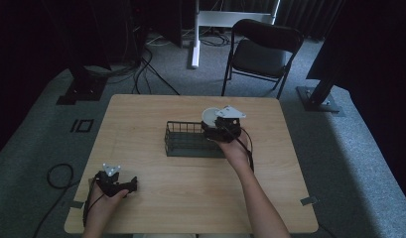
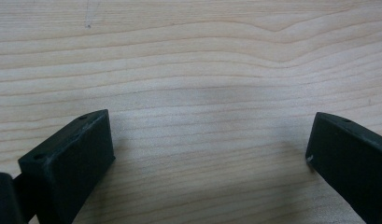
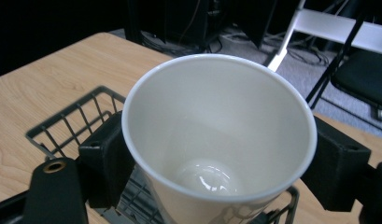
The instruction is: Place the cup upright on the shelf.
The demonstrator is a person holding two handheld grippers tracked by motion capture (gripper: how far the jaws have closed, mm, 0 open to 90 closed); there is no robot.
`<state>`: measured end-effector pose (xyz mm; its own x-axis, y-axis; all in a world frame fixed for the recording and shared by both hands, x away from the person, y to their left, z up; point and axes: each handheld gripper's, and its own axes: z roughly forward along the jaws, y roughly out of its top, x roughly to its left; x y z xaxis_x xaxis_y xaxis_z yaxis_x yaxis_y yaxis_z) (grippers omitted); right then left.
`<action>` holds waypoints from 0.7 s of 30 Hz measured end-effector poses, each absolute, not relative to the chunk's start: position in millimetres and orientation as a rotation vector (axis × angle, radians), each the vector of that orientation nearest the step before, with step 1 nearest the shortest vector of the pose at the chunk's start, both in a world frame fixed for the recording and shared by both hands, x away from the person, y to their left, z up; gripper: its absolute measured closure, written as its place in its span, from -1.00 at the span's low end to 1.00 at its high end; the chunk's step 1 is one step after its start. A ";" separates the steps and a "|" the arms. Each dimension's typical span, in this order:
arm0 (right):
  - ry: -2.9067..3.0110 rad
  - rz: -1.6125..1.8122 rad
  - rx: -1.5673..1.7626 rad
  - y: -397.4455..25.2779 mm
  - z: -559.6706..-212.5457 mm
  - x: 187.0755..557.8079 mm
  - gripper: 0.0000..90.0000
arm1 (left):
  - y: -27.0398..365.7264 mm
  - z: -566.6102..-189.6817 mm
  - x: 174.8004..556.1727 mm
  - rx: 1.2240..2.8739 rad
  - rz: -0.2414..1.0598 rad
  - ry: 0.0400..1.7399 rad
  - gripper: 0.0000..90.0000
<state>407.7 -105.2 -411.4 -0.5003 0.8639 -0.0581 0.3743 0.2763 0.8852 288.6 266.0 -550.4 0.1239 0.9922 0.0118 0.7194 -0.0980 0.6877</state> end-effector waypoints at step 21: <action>2.068 1.100 1.189 -101.5 -443.8 418.4 -0.56 | 265.9 -550.3 288.5 1.876 0.669 1.651 -0.97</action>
